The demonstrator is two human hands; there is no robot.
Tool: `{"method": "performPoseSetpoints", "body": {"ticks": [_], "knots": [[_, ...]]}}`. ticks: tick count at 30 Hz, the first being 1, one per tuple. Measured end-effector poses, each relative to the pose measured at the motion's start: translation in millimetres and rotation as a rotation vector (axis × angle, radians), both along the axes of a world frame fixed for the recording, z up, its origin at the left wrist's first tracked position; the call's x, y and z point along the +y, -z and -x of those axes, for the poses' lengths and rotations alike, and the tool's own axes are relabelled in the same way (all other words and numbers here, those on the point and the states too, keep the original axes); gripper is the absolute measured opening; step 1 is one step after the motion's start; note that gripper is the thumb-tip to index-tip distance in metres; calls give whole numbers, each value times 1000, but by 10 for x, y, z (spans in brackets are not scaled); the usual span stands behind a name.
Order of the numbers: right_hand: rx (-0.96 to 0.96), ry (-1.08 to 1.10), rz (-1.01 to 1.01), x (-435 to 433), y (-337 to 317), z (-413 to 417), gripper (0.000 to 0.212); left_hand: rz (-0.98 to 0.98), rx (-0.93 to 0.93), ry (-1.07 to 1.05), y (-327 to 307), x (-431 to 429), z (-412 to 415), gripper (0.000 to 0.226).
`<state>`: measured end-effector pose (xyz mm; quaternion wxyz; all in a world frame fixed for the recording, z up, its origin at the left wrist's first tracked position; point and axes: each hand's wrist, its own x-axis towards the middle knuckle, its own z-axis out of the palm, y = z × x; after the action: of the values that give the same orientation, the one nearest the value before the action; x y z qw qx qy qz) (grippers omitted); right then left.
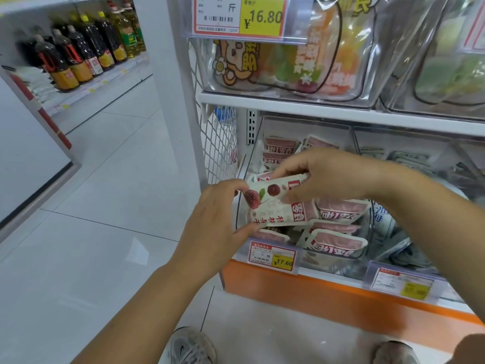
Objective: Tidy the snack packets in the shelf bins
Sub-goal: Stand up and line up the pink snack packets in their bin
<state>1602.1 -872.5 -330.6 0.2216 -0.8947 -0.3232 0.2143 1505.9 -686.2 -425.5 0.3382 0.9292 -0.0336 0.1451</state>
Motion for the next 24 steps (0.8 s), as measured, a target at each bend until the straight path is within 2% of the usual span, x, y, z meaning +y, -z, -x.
{"method": "performPoseSetpoints", "body": {"ticks": [3, 6, 9, 12, 16, 20, 22, 24], "knots": [[-21, -30, 100, 39, -126, 27, 29, 28, 20, 26, -36, 3, 21, 82], [-43, -88, 241, 111, -95, 91, 35, -30, -15, 62, -109, 7, 15, 75], [-77, -10, 33, 128, 58, 115, 34, -4, 82, 98, -193, -78, 1, 70], [-7, 102, -141, 99, 124, 155, 38, 90, 150, 74, -219, -105, -10, 67], [-65, 7, 66, -5, 201, 205, 53, 228, 102, 41, -184, -10, 7, 24], [-44, -4, 76, -104, 248, 221, 31, 491, 81, 0, -231, 87, 60, 29], [-63, 9, 142, -95, 271, 246, 30, 609, 71, -6, -292, 145, 87, 31], [-189, -32, 278, -26, 318, 295, 31, 678, 83, 7, -329, 204, 121, 32]]}}
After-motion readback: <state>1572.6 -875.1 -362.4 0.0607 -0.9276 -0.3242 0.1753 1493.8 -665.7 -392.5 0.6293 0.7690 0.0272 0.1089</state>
